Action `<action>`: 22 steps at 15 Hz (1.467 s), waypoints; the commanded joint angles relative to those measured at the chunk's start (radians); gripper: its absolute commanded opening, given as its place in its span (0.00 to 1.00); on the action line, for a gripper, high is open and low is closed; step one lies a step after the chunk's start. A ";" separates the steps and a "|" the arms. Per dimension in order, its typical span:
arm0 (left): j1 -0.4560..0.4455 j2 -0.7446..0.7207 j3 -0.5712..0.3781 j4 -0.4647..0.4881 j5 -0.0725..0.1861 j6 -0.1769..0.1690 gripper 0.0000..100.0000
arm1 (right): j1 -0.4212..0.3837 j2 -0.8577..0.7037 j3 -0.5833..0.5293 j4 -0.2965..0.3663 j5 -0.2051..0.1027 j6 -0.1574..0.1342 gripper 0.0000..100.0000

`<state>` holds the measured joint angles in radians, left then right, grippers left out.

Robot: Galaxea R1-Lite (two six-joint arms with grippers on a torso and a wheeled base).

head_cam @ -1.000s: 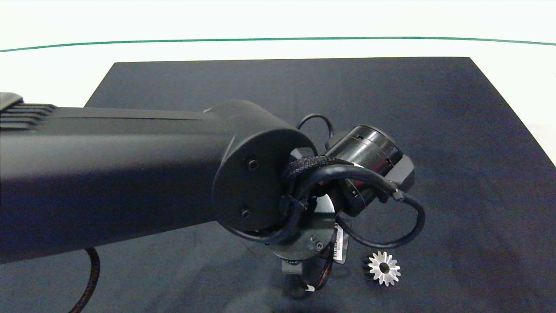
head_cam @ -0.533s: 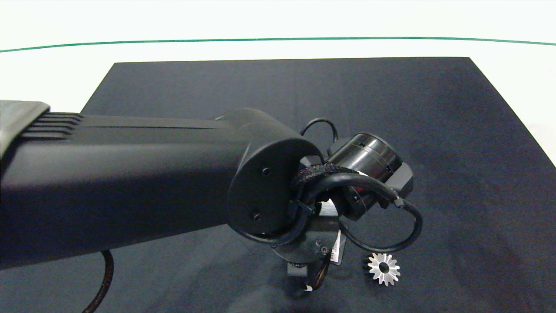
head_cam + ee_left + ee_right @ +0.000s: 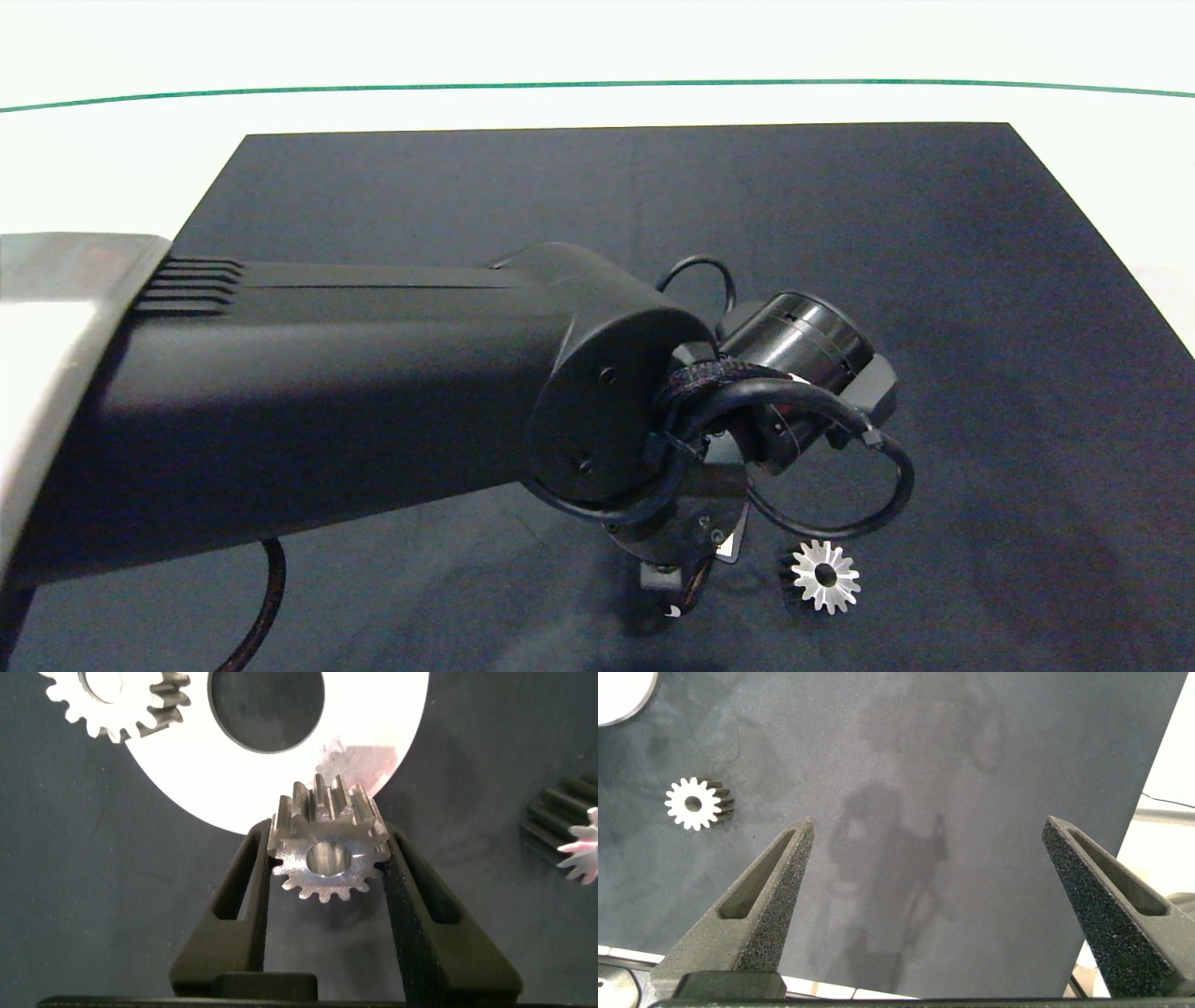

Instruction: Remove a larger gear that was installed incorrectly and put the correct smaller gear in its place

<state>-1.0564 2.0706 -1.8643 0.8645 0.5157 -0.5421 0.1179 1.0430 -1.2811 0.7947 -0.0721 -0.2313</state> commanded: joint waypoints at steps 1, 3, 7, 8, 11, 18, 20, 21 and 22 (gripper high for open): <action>-0.001 0.017 -0.009 0.005 0.004 -0.006 0.25 | 0.000 0.000 0.000 0.005 0.000 -0.002 1.00; 0.003 0.016 0.000 0.007 0.004 -0.010 0.25 | 0.000 0.000 0.000 0.005 0.000 -0.002 1.00; 0.015 0.013 0.002 0.019 0.004 -0.013 0.25 | 0.000 0.000 0.000 0.005 0.006 -0.002 1.00; 0.015 0.013 0.002 0.022 0.004 -0.013 0.25 | 0.000 -0.001 0.000 0.005 0.008 -0.002 1.00; 0.022 0.014 -0.003 0.022 0.004 -0.012 0.25 | 0.000 -0.001 0.000 0.005 0.008 -0.002 1.00; 0.018 0.016 -0.006 0.022 0.004 -0.022 1.00 | 0.000 -0.001 0.000 0.005 0.008 -0.002 1.00; 0.016 0.013 -0.007 0.022 0.004 -0.022 1.00 | 0.000 -0.001 0.000 0.005 0.008 -0.002 1.00; 0.015 0.013 -0.007 0.022 0.004 -0.024 1.00 | 0.000 -0.001 0.000 0.005 0.008 -0.002 1.00; 0.013 0.011 -0.007 0.022 0.004 -0.024 1.00 | 0.000 -0.001 0.000 0.005 0.008 -0.002 1.00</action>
<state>-1.0411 2.0860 -1.8713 0.8809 0.5174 -0.5636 0.1177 1.0409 -1.2811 0.7947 -0.0643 -0.2317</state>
